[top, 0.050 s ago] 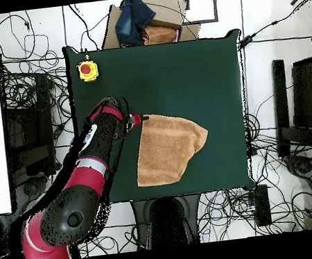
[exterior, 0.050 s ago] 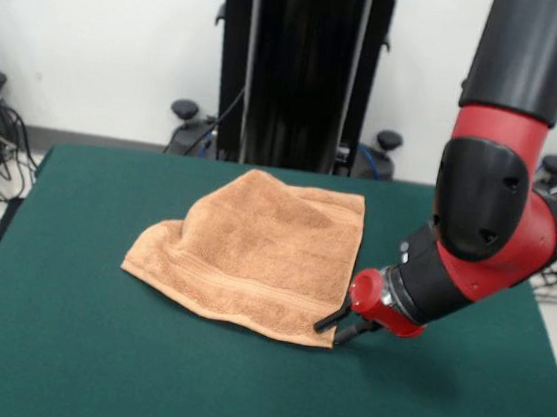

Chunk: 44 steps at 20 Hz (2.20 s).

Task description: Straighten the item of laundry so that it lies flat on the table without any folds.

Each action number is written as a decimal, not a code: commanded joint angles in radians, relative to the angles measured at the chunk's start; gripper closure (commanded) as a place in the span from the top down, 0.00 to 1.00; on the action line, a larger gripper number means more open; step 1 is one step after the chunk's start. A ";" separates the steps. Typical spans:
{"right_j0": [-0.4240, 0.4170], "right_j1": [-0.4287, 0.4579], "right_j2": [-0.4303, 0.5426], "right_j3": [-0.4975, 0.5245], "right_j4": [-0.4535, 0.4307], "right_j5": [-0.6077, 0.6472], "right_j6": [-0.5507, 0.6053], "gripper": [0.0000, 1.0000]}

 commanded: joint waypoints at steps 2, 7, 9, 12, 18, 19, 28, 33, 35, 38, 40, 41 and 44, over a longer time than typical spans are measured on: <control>-0.012 0.161 0.058 0.002 -0.048 -0.053 0.126 1.00; -0.011 0.163 0.060 0.004 -0.032 -0.047 0.136 1.00; -0.007 0.160 0.059 0.008 -0.030 -0.041 0.138 1.00; -0.013 0.169 0.057 -0.008 -0.028 -0.015 0.123 1.00; -0.021 0.179 0.060 -0.025 -0.017 0.014 0.124 1.00; -0.019 0.182 0.055 -0.028 -0.018 0.023 0.127 1.00; -0.020 0.207 0.036 -0.046 -0.032 0.075 0.116 1.00; -0.018 0.208 0.028 -0.045 -0.032 0.097 0.117 1.00; -0.019 0.210 0.020 -0.049 -0.035 0.116 0.114 1.00; -0.020 0.205 0.014 -0.037 -0.044 0.132 0.099 1.00; -0.024 0.182 0.038 -0.005 -0.049 0.107 0.057 1.00; -0.028 0.167 0.056 0.015 -0.049 0.086 0.036 1.00; -0.036 0.163 0.073 0.013 -0.041 0.113 0.003 1.00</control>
